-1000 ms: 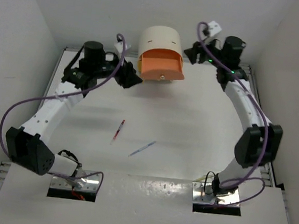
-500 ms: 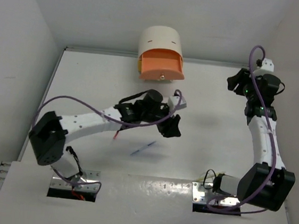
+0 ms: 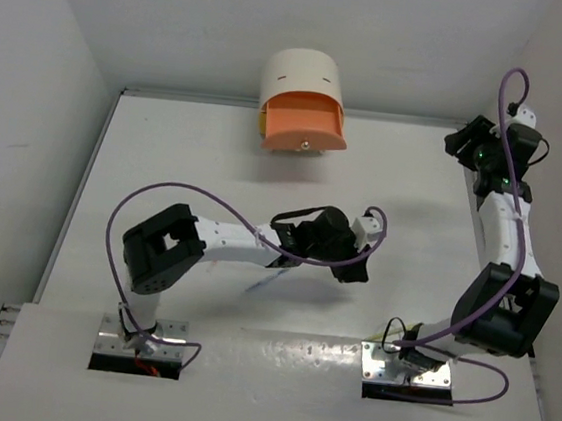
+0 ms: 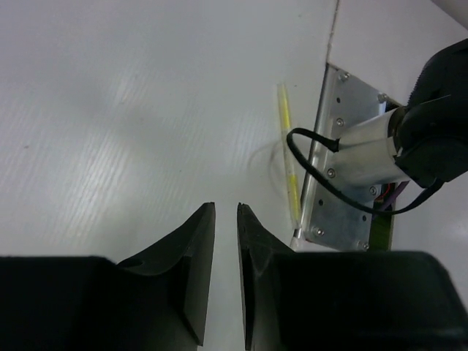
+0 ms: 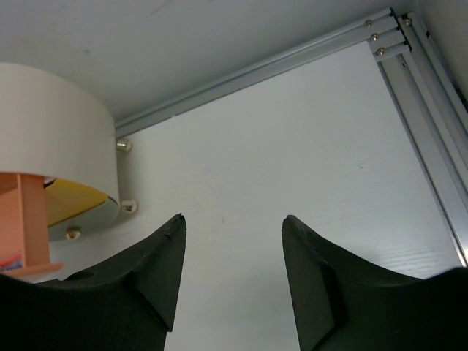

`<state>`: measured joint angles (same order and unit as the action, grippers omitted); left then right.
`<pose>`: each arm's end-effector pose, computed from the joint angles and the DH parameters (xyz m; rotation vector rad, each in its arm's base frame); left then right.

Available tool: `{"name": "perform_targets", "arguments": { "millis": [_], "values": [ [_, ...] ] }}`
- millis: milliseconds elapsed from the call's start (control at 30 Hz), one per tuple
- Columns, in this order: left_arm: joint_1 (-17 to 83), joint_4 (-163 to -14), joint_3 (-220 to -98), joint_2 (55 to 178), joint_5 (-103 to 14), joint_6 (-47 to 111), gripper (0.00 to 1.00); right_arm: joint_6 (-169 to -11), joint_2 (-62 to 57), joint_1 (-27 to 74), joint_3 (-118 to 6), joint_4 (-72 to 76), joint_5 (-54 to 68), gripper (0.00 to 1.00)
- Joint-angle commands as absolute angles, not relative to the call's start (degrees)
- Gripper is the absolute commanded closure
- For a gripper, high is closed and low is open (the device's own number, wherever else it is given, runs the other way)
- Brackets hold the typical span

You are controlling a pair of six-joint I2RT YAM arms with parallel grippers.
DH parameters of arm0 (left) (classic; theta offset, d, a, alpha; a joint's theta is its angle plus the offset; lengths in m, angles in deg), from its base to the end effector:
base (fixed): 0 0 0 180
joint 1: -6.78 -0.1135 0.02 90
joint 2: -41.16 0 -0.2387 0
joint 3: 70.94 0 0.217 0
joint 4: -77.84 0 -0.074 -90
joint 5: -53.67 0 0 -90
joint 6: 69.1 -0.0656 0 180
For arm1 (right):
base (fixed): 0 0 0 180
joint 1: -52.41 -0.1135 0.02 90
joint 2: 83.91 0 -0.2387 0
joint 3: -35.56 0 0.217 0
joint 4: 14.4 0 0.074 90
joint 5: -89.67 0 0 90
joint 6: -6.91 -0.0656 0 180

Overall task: Sort the stationery into containers
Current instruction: Grab a piece of stationery with the left arm

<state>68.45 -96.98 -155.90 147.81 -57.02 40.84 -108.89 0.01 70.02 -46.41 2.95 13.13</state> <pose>0.1745 -0.3726 0.2008 1.0309 2.0004 -1.2068 0.3303 -0.0888 0.2979 0.5561 1.8282 0.3206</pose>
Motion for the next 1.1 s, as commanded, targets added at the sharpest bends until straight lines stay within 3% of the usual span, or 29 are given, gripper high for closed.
{"name": "perform_targets", "arguments": {
  "millis": [0, 333, 467, 700, 1067],
  "values": [
    [71.99, -104.03, -159.24, 148.82, -55.93, 39.09, 0.74, -112.0, 0.9, 71.21, -50.11, 0.25, 13.38, 0.45],
    [77.35, -105.71, -158.89, 151.02, -54.17, 41.91, 0.63, -116.84, 3.01, 74.56, -51.59, 1.12, 14.0, 0.45],
    [77.27, -105.61, -159.16, 152.16, -52.5, 40.4, 0.64, -117.98, 4.33, 74.73, -53.97, 3.04, 12.51, 0.45],
    [78.76, -110.72, -149.22, 149.7, -53.2, 36.72, 0.72, -120.53, 4.42, 76.13, -54.68, 3.59, 11.36, 0.44],
    [82.01, -108.78, -154.14, 154.89, -52.06, 34.61, 0.73, -123.61, 4.68, 78.07, -52.92, 2.09, 14.61, 0.44]
  ]
}}
